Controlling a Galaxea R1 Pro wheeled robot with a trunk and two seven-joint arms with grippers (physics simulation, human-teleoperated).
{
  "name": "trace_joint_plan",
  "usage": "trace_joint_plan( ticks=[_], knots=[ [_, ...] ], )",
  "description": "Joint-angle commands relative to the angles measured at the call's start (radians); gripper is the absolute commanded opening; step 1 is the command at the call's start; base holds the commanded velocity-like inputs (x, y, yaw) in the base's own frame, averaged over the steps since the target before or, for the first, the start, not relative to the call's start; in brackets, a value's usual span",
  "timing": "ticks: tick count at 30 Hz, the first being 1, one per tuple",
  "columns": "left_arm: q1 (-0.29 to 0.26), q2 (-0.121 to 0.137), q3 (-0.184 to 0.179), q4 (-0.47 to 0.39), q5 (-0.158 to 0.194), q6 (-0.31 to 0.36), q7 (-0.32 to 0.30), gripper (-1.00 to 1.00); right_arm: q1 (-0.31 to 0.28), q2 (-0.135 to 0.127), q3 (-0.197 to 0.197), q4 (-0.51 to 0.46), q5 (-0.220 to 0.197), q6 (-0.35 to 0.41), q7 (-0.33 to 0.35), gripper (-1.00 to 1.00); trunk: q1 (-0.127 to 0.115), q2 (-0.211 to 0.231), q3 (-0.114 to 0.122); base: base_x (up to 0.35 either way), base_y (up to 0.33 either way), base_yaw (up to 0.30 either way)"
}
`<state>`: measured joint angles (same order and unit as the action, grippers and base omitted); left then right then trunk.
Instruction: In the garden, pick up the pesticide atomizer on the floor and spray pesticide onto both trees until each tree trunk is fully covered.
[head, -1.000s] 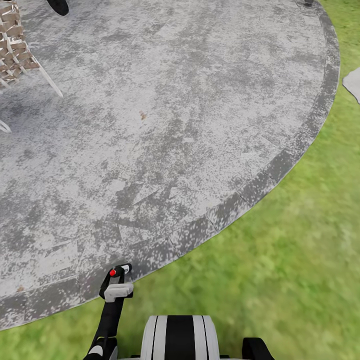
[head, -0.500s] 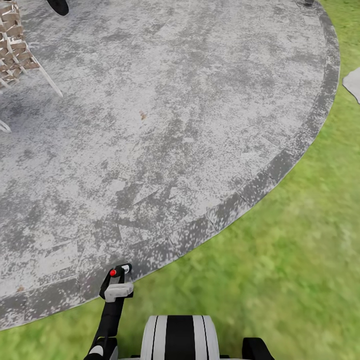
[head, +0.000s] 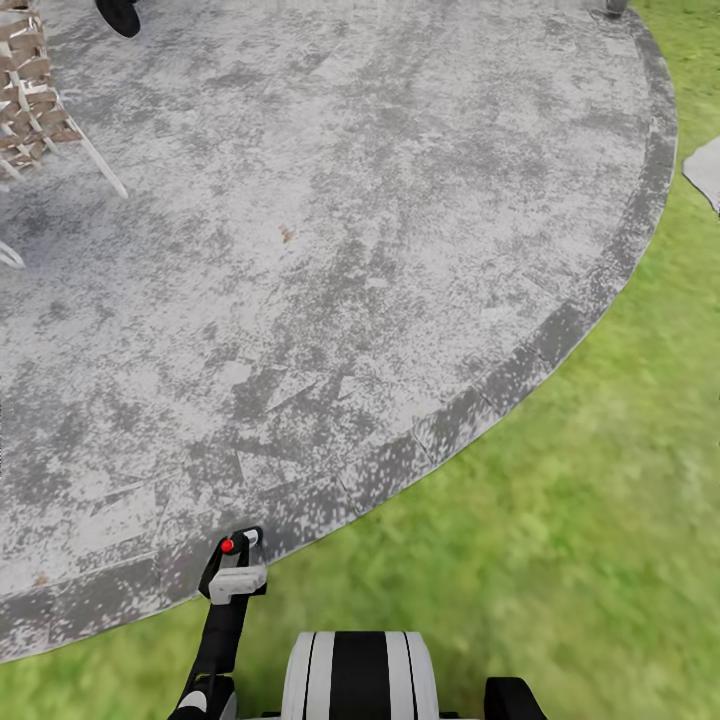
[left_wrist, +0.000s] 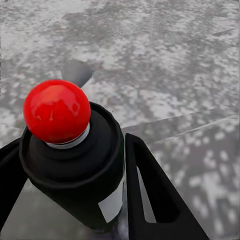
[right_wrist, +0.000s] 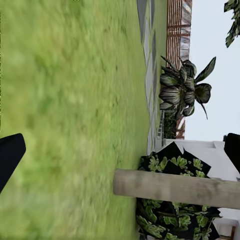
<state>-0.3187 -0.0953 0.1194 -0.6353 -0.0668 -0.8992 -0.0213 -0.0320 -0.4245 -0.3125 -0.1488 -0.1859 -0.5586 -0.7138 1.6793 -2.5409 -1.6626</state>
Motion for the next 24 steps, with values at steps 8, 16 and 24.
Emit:
trace_joint_plan(
  ticks=[8, 16, 24],
  knots=[
    [0.000, -0.001, 0.006, -0.001, -0.008, -0.002, -0.002, -1.00, 0.000, 0.000, 0.007, 0.000, -0.010, -0.003, 0.000, 1.00, -0.004, 0.002, 0.031, 0.000, 0.000, 0.000],
    [0.000, -0.001, 0.005, -0.001, -0.008, -0.001, -0.002, -1.00, 0.000, 0.000, 0.008, 0.000, -0.010, -0.003, 0.000, 1.00, -0.007, 0.004, 0.062, 0.000, 0.000, 0.000],
    [0.000, -0.004, 0.005, -0.002, -0.007, 0.036, -0.002, -1.00, 0.000, 0.006, 0.009, -0.002, -0.011, -0.003, 0.001, 1.00, -0.011, 0.005, 0.092, 0.000, 0.000, 0.000]
  ],
)
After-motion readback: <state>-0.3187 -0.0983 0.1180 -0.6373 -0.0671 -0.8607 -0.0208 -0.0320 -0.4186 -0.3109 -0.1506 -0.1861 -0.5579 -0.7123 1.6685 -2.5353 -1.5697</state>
